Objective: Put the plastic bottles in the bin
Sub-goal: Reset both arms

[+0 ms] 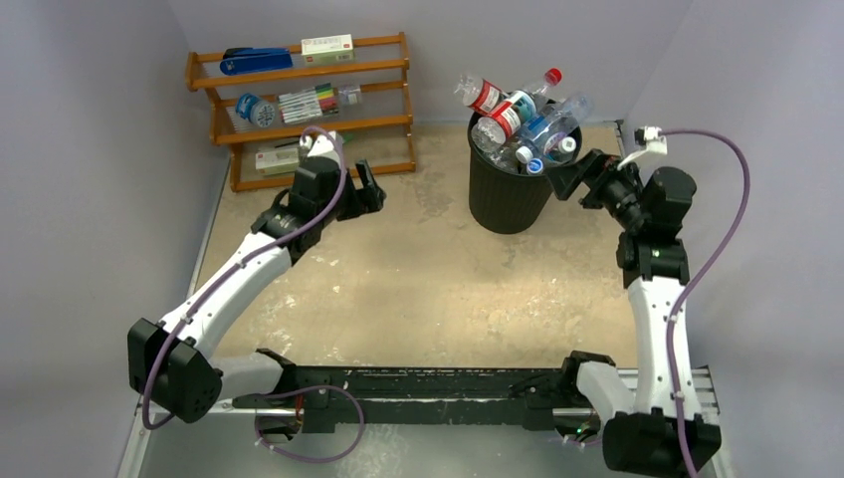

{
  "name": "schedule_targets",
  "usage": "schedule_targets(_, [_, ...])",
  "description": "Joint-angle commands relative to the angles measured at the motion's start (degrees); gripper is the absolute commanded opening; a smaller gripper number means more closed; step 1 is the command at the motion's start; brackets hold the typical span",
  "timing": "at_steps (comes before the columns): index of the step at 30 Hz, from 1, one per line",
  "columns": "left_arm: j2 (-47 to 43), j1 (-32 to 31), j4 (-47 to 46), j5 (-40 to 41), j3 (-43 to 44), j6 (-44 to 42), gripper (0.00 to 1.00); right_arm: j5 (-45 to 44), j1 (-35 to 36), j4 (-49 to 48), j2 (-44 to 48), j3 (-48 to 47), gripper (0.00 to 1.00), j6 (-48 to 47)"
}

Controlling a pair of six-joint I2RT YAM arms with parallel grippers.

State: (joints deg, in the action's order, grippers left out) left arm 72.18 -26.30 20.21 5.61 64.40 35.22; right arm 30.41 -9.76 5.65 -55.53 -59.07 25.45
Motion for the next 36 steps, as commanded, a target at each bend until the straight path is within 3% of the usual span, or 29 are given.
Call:
schedule_targets(1, [-4.2, 0.32, -4.36, 6.5, -8.22, 1.91, 0.82, -3.83, -0.17, -6.07, 5.99, 6.42, 1.0, -1.79])
schedule_targets(6, [-5.6, 0.38, -9.19, 17.07, -16.38, 2.24, 0.83, -11.48, -0.17, -10.14, 11.44, 14.63, 1.0, -5.62])
schedule_targets(11, [-1.92, 0.37, -19.61, 26.07, -24.08, 0.75, 0.83, -19.32, -0.17, -22.06, 16.07, 24.54, 1.0, -8.93])
schedule_targets(15, [2.92, 0.51, -23.85, 37.15, -24.95, -2.07, 0.84, -29.57, -0.14, -30.06, 14.1, 30.25, 1.0, -9.39])
schedule_targets(20, [2.85, 3.43, -31.47, 47.38, -27.24, -10.34, 0.85, -36.99, -0.17, -44.55, 9.79, 37.19, 1.0, -10.27])
schedule_targets(22, [2.32, 8.76, -36.11, 45.25, -29.37, -12.07, 0.85, -39.22, -0.19, -51.51, 6.19, 39.87, 1.0, -11.27])
schedule_targets(27, [6.65, 27.05, -46.8, 26.37, -32.9, -9.79, 0.85, -42.9, -0.17, -64.12, -5.41, 43.22, 1.0, -12.67])
schedule_targets(30, [13.82, 30.56, -52.83, 20.8, -32.07, -11.3, 0.86, -44.45, -0.17, -72.32, -11.39, 44.68, 1.0, -13.71])
schedule_targets(32, [17.84, 31.77, -50.65, 21.01, -28.77, -13.27, 0.86, -45.79, -0.17, -75.88, -15.01, 44.79, 1.0, -13.92])
schedule_targets(36, [19.43, 33.97, -54.01, 18.98, -29.97, -13.69, 0.86, -47.33, -0.17, -85.08, -22.21, 44.62, 1.0, -16.54])
